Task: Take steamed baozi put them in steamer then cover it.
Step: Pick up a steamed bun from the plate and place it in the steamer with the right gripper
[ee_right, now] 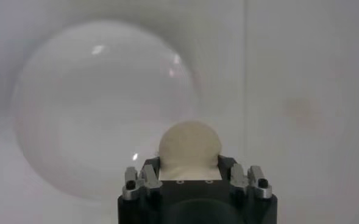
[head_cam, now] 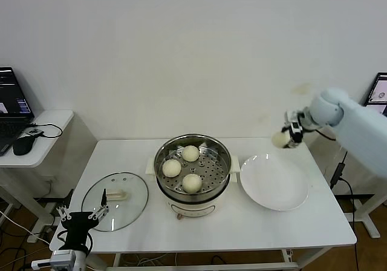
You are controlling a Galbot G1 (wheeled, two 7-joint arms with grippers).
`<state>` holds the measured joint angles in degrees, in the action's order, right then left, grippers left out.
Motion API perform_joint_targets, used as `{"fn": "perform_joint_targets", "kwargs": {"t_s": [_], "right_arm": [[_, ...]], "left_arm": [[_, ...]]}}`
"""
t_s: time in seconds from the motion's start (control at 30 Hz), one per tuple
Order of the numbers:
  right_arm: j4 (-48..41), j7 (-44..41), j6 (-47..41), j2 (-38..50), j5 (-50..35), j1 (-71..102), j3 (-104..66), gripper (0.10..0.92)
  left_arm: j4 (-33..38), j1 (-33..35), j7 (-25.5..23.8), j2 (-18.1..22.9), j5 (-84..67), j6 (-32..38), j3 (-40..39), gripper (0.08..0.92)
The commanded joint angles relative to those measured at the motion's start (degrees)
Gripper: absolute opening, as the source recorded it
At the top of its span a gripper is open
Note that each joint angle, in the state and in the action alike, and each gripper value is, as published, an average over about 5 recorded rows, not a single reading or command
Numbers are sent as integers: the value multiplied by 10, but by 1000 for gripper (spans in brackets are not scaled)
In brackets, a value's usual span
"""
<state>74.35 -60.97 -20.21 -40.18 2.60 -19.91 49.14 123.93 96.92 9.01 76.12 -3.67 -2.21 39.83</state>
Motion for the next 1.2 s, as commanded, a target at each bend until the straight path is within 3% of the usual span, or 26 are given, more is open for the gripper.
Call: {"fn": "perform_joint_targets", "kwargs": {"t_s": [0.03, 0.23, 0.4, 1.2], "right_arm": [[131, 43, -113, -37, -207, -179, 150, 609], [136, 80, -169, -109, -296, -176, 167, 611], [116, 103, -195, -152, -311, -137, 168, 615], [39, 121, -208, -206, -208, -6, 164, 619]], "left_arm": [[1, 0, 0, 0, 0, 1, 0, 823], [1, 1, 1, 3, 0, 2, -1, 823], [3, 4, 1, 5, 0, 2, 4, 823], [-4, 0, 1, 9, -2, 3, 8, 823]]}}
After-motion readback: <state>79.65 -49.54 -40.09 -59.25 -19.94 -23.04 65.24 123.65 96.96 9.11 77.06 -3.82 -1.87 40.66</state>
